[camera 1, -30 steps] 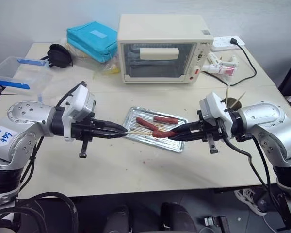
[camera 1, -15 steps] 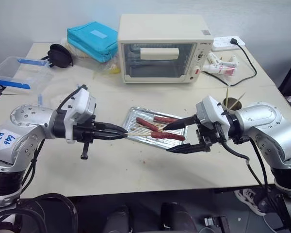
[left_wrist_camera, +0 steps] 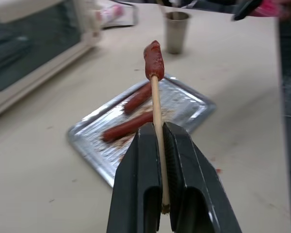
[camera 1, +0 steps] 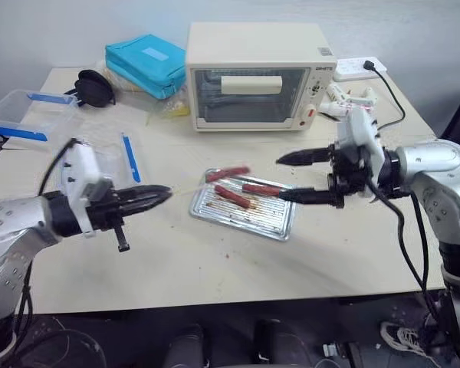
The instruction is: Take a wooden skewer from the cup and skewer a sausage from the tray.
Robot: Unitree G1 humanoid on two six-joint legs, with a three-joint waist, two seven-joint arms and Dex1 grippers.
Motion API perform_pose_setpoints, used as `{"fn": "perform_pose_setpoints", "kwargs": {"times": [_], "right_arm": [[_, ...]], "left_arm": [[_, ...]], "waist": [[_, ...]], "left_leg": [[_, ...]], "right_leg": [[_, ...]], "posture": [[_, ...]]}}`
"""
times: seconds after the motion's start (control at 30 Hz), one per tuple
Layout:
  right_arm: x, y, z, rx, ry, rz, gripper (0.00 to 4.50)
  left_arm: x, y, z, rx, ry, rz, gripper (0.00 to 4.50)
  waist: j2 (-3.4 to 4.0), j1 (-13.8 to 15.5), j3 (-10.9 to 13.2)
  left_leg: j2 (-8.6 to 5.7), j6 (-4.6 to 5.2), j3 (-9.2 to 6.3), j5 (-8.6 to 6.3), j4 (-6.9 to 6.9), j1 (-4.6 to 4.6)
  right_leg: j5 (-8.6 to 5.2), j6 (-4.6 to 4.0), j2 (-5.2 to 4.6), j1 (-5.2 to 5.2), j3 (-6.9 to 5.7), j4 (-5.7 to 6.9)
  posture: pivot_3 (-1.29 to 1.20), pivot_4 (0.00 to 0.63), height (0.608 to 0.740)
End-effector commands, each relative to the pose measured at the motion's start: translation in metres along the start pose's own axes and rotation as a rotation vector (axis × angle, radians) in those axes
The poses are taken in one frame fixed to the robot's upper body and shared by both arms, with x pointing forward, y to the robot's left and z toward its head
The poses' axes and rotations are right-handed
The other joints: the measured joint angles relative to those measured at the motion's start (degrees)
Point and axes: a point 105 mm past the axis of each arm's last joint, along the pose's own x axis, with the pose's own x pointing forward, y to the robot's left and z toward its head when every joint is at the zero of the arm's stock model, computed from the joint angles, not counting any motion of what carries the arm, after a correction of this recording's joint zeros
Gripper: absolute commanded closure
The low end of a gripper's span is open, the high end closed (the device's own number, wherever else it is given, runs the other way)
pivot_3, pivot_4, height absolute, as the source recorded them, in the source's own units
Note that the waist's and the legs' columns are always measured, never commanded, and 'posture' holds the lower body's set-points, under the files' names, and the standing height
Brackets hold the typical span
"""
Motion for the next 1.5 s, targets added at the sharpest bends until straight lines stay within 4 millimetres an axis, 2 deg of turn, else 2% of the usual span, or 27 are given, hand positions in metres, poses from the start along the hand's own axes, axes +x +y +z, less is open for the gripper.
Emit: {"fn": "perform_pose_setpoints", "kwargs": {"times": [0.03, 0.2, 0.33, 0.47, 0.67, 0.77, 0.8, 0.83, 0.9, 1.07, 1.2, 1.27, 1.5], "right_arm": [[-0.001, 0.001, 0.015, 0.025, -0.080, -0.026, 0.97], [0.008, 0.007, 0.016, 0.050, -0.120, -0.033, 0.97], [0.011, 0.008, 0.019, 0.062, -0.141, -0.034, 0.97], [0.011, 0.007, 0.025, 0.058, -0.155, -0.042, 0.97], [0.008, 0.006, 0.029, 0.060, -0.166, -0.068, 0.97], [0.007, 0.008, 0.026, 0.053, -0.153, -0.073, 0.92], [0.006, 0.009, 0.025, 0.051, -0.147, -0.076, 0.92], [0.005, 0.010, 0.023, 0.049, -0.140, -0.082, 0.92], [0.002, 0.009, 0.019, 0.050, -0.127, -0.099, 0.92], [-0.009, 0.006, 0.009, 0.042, -0.084, -0.138, 0.92], [-0.029, -0.005, -0.005, 0.034, -0.018, -0.212, 0.92], [-0.045, -0.008, -0.014, 0.033, 0.037, -0.237, 0.92], [-0.084, -0.002, -0.027, 0.076, 0.145, -0.225, 0.92]], "left_arm": [[-0.020, 0.024, 0.007, 0.049, -0.004, 0.290, 4.50], [-0.059, 0.067, -0.013, -0.013, 0.052, 0.741, 4.50], [-0.077, 0.085, -0.026, -0.074, 0.077, 0.941, 4.50], [-0.081, 0.097, -0.050, -0.161, 0.150, 1.052, 4.50], [-0.072, 0.107, -0.075, -0.225, 0.228, 1.057, 4.50], [-0.064, 0.109, -0.081, -0.248, 0.245, 1.024, 3.72], [-0.060, 0.108, -0.081, -0.254, 0.237, 1.000, 3.72], [-0.057, 0.107, -0.079, -0.255, 0.228, 0.979, 3.32], [-0.053, 0.105, -0.075, -0.242, 0.215, 0.938, 3.04], [-0.049, 0.094, -0.058, -0.207, 0.169, 0.818, 1.55], [-0.049, 0.074, -0.029, -0.141, 0.112, 0.630, 1.55], [-0.052, 0.056, -0.013, -0.109, 0.097, 0.487, 1.55], [-0.077, -0.001, 0.018, -0.097, 0.118, 0.113, 1.55]], "waist": [[0.00, 0.02, 0.00], [-0.02, 0.06, -0.01], [-0.04, 0.15, -0.03], [-0.13, 0.16, -0.08], [-0.14, 0.07, -0.08], [-0.14, 0.10, -0.08], [-0.14, 0.09, -0.08], [-0.16, 0.06, -0.09], [-0.16, 0.13, -0.09], [-0.16, 0.07, -0.09], [-0.20, 0.01, -0.07], [-0.20, 0.03, -0.07], [-0.19, -0.07, -0.07]], "left_leg": [[0.00, 0.00, -0.02, 0.00, 0.00, 0.00], [-0.03, 0.00, -0.07, 0.00, 0.00, -0.01], [-0.04, 0.00, -0.09, 0.00, 0.00, -0.01], [-0.06, 0.00, -0.09, 0.00, 0.00, -0.01], [-0.04, 0.00, -0.06, 0.00, -0.01, -0.01], [-0.04, 0.00, -0.06, 0.00, -0.01, -0.01], [-0.04, 0.00, -0.05, 0.00, -0.01, -0.01], [-0.04, 0.00, -0.04, 0.00, -0.01, -0.01], [-0.03, 0.00, -0.05, 0.00, -0.02, -0.01], [-0.03, 0.00, -0.02, 0.00, -0.02, -0.01], [-0.03, 0.00, 0.00, 0.00, -0.04, -0.01], [-0.03, 0.00, 0.00, 0.00, -0.05, 0.00], [-0.02, -0.01, -0.02, 0.00, -0.11, 0.01]], "right_leg": [[0.00, 0.00, -0.01, 0.01, 0.03, -0.01], [0.00, 0.00, -0.04, 0.05, 0.08, -0.02], [0.00, 0.00, -0.04, 0.06, 0.06, -0.02], [0.00, 0.00, -0.06, 0.06, 0.05, -0.02], [0.00, 0.00, -0.03, 0.03, -0.05, 0.00], [0.00, 0.00, -0.04, 0.03, -0.06, 0.00], [0.00, 0.00, -0.04, 0.03, -0.06, 0.00], [0.00, 0.00, -0.04, 0.03, -0.07, 0.00], [0.00, 0.00, -0.04, 0.02, -0.06, -0.01], [0.00, 0.00, -0.05, 0.01, -0.07, -0.01], [0.00, 0.00, -0.06, 0.01, -0.04, -0.05], [0.00, 0.00, -0.08, 0.01, -0.02, -0.07], [-0.01, -0.02, -0.11, 0.03, 0.01, -0.14]], "posture": [[0.00, 0.150, 0.740], [0.00, 0.150, 0.740], [0.00, 0.150, 0.740], [0.00, 0.150, 0.740], [0.00, 0.150, 0.740], [0.00, 0.150, 0.740], [0.00, 0.150, 0.740], [0.00, 0.150, 0.740], [0.00, 0.150, 0.740], [0.00, 0.150, 0.740], [0.00, 0.150, 0.740], [0.00, 0.150, 0.740], [0.00, 0.150, 0.740]]}}
